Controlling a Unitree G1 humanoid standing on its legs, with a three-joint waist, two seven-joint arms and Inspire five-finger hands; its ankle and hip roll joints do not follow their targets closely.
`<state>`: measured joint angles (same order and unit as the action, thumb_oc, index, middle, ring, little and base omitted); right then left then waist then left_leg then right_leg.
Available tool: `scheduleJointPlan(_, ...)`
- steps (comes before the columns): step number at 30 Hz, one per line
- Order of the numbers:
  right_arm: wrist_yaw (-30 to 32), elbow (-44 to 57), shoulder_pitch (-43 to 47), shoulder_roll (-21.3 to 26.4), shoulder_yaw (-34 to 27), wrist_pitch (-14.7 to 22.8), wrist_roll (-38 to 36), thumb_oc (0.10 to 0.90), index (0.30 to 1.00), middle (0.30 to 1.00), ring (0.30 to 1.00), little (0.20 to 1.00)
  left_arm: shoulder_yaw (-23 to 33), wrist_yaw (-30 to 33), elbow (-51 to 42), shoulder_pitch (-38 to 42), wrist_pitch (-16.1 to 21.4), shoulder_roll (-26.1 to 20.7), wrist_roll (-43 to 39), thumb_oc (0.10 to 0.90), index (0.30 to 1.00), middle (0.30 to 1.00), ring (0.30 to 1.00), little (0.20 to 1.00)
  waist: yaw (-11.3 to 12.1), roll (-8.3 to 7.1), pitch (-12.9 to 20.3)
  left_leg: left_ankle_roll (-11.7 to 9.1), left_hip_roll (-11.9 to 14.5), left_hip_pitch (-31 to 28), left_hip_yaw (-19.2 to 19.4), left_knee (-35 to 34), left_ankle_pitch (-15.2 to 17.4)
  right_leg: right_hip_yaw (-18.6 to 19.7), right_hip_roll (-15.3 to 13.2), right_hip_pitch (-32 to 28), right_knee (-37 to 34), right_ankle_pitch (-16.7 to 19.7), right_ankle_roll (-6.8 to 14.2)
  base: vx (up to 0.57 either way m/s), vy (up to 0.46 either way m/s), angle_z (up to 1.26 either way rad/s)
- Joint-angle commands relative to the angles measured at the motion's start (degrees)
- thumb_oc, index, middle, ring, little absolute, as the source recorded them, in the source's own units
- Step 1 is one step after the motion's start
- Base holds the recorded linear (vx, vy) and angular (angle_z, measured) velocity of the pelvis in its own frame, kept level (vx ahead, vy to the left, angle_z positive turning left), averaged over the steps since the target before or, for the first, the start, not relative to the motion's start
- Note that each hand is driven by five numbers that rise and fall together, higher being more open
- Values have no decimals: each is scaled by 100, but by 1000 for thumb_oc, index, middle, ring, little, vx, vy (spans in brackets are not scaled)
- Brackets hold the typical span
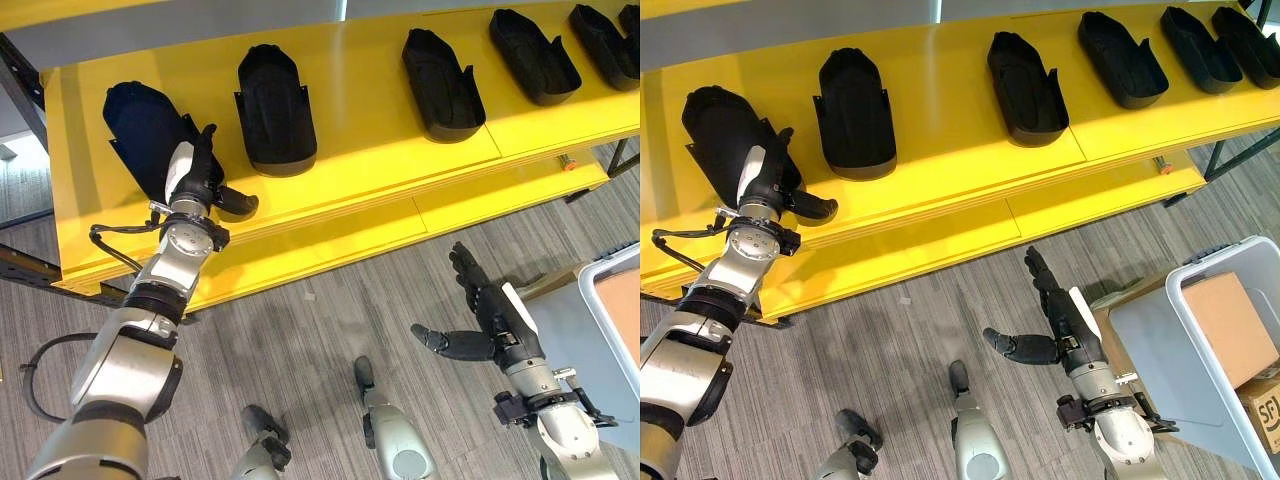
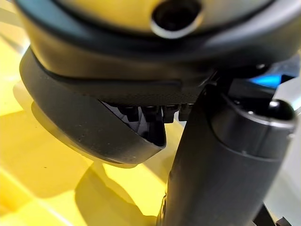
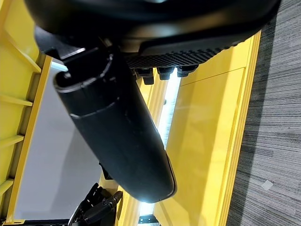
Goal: Move parts from the plastic box to the shelf.
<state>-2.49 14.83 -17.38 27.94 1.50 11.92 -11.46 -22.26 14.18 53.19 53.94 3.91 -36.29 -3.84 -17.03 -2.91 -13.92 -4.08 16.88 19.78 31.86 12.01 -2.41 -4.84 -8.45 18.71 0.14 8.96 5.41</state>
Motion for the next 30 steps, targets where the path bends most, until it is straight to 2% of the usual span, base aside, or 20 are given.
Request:
scheduleJointPlan(1,111,472,208,396,-415,488,-175,900,1000,1000,1000,1000,649,46,-264,-131,185,-523,172,900,1000,1000,1000,1000,21,190,100,-551,754,-291,-610,519,266,151,-326,-210,801,-758,299,0,0,0)
scheduleJointPlan(10,104,446,220,411,-413,490,-162,900,1000,1000,1000,1000,895,41,-97,-365,174,-683,100,900,1000,1000,1000,1000,64,180,76,-551,728,-272,-621,525,261,139,-335,-217,791,-742,302,-1,1,0)
scheduleJointPlan(25,67,426,265,466,-398,499,-183,900,1000,1000,1000,1000,968,39,-80,-455,190,-790,113,900,1000,1000,1000,1000,72,115,32,-527,712,-227,-635,552,277,165,-333,-169,793,-714,310,0,0,0)
scheduleJointPlan(28,65,400,290,479,-414,491,-191,900,1000,1000,1000,1000,841,11,-91,-409,180,-925,384,900,1000,1000,1000,1000,63,107,25,-529,711,-221,-632,560,282,178,-329,-163,781,-698,315,0,0,0)
scheduleJointPlan(30,49,367,327,510,-433,489,-197,900,1000,1000,1000,1000,551,-34,-206,-315,178,-1198,943,900,1000,1000,1000,1000,67,101,19,-526,714,-205,-631,573,293,182,-334,-148,777,-684,331,0,0,0)
